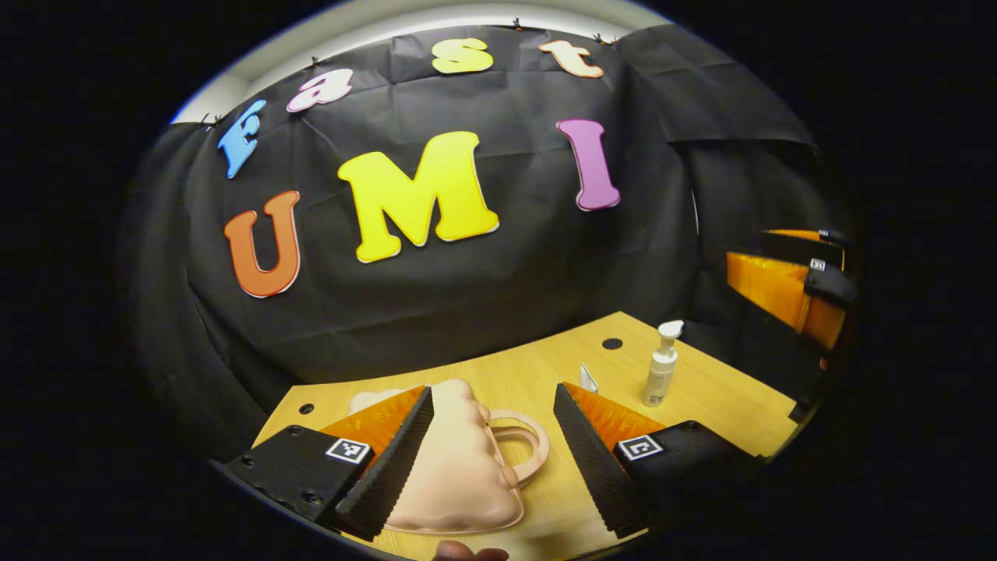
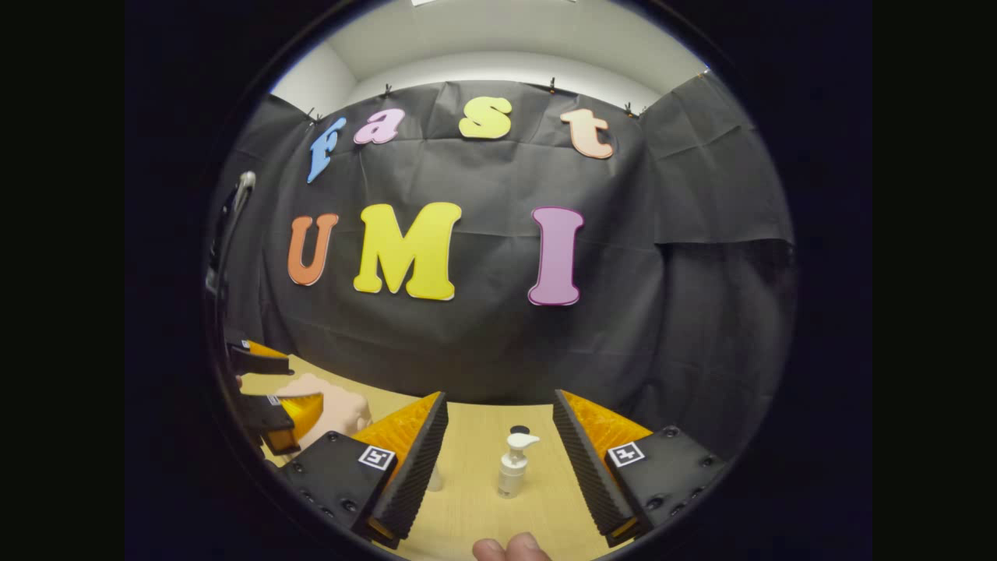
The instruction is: First open the suitcase, pack the skin care products into it, and then close the suitcase.
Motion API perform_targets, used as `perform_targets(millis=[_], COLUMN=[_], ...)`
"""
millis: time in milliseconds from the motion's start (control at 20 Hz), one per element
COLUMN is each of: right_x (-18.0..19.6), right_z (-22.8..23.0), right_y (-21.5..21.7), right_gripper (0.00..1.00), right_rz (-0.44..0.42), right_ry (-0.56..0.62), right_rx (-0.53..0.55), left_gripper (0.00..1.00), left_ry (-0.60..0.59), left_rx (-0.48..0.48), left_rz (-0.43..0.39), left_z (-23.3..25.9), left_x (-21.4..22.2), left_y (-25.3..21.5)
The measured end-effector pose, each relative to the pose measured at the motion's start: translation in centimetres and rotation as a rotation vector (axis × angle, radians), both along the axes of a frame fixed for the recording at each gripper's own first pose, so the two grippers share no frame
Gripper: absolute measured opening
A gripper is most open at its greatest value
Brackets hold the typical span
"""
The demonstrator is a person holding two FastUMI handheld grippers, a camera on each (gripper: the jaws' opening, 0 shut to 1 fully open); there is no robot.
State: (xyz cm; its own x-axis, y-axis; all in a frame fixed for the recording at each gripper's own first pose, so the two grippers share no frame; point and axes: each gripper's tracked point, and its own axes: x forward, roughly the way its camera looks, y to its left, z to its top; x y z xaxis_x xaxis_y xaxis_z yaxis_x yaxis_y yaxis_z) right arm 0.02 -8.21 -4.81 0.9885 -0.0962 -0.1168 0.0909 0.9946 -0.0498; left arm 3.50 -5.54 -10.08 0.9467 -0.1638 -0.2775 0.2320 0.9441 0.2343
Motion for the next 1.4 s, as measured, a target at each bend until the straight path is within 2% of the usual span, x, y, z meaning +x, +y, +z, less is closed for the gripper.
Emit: perform_targets(millis=[350, 600, 1050, 1100, 1150, 1300, 1400], right_x=[-1.5, -2.3, -2.2, -2.2, -2.2, -2.5, -2.8], right_z=[-2.7, -3.8, -4.7, -4.9, -5.0, -5.6, -5.5], right_y=[-5.9, -8.3, -9.6, -9.8, -9.9, -10.4, -10.6], right_gripper=[0.80, 0.80, 0.80, 0.80, 0.80, 0.80, 0.80], right_rz=[-0.111, -0.156, -0.173, -0.176, -0.178, -0.189, -0.191], right_ry=[0.061, 0.083, 0.105, 0.107, 0.109, 0.120, 0.118], right_rx=[-0.002, 0.016, 0.048, 0.046, 0.049, 0.060, 0.048], left_gripper=[0.99, 0.98, 0.97, 0.95, 0.89, 0.60, 0.51], left_ry=[0.130, 0.248, 0.351, 0.352, 0.348, 0.373, 0.396], left_rx=[0.236, 0.359, 0.566, 0.590, 0.598, 0.628, 0.650], left_rz=[-0.100, -0.083, -0.084, -0.096, -0.103, -0.090, -0.084], left_z=[-7.4, -11.5, -16.7, -17.0, -17.1, -18.0, -18.7], left_x=[0.4, 0.8, 3.6, 4.0, 4.2, 4.8, 4.8], left_y=[-3.3, -2.8, -1.1, -1.1, -1.3, -0.8, -0.7])
